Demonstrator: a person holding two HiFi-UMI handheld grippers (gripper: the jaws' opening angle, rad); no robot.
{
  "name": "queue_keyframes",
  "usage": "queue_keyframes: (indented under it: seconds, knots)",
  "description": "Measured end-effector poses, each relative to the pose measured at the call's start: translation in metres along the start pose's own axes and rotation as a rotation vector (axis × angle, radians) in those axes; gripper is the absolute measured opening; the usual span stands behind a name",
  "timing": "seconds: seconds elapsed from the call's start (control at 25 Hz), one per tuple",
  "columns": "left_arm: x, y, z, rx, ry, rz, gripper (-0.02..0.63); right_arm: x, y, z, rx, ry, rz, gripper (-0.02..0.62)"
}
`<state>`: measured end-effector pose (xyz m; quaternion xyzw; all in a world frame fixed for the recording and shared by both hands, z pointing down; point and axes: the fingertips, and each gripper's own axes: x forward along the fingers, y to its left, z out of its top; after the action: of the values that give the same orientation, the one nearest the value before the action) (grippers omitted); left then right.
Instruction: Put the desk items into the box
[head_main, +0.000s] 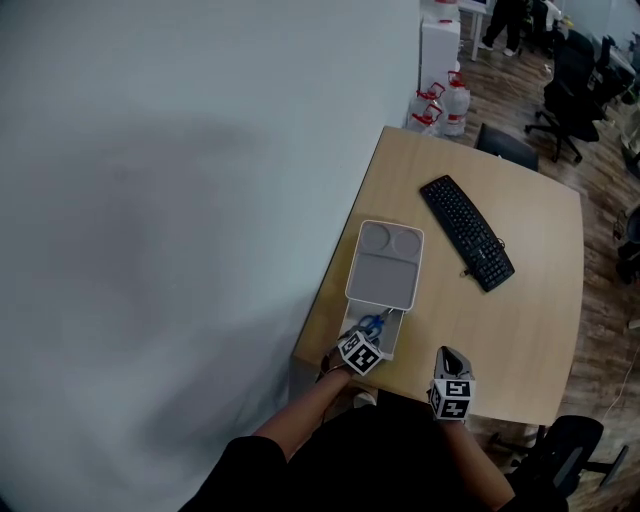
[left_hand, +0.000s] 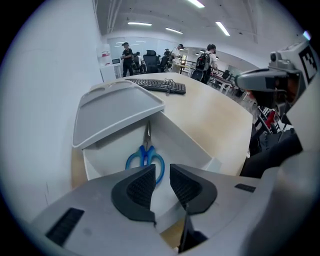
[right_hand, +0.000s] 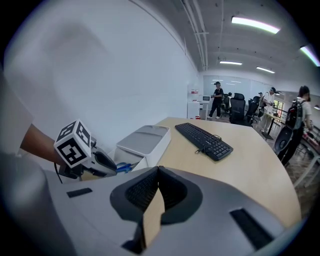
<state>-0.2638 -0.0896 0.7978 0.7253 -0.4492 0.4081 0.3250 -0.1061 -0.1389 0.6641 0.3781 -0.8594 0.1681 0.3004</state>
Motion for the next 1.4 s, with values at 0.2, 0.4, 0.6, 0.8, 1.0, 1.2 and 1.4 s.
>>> queue_keyframes:
  seconds: [0.2, 0.4, 0.6, 0.8, 1.0, 1.2, 1.4]
  knots:
    - [-0.01, -0.006, 0.001, -0.024, -0.055, 0.004, 0.086, -0.036, 0.002, -0.014, -0.008, -0.009, -0.034, 0.06]
    - [-0.042, -0.01, 0.017, -0.121, -0.218, 0.023, 0.103, -0.079, -0.009, -0.027, 0.016, -0.016, -0.1, 0.058]
    - [-0.068, -0.027, 0.02, -0.203, -0.352, 0.022, 0.103, -0.113, -0.022, -0.047, 0.055, -0.026, -0.131, 0.059]
    - [-0.121, -0.055, 0.032, -0.283, -0.495, 0.032, 0.103, -0.136, -0.047, -0.035, 0.021, -0.084, -0.153, 0.059]
    - [-0.171, -0.107, 0.059, -0.284, -0.616, 0.006, 0.103, -0.174, -0.065, -0.01, 0.072, -0.181, -0.139, 0.058]
    - [-0.223, -0.179, 0.102, -0.311, -0.784, -0.048, 0.103, -0.231, -0.091, -0.004, 0.118, -0.258, -0.103, 0.059]
    - [-0.255, -0.265, 0.141, -0.284, -0.902, -0.105, 0.072, -0.294, -0.122, -0.021, 0.085, -0.305, -0.113, 0.058]
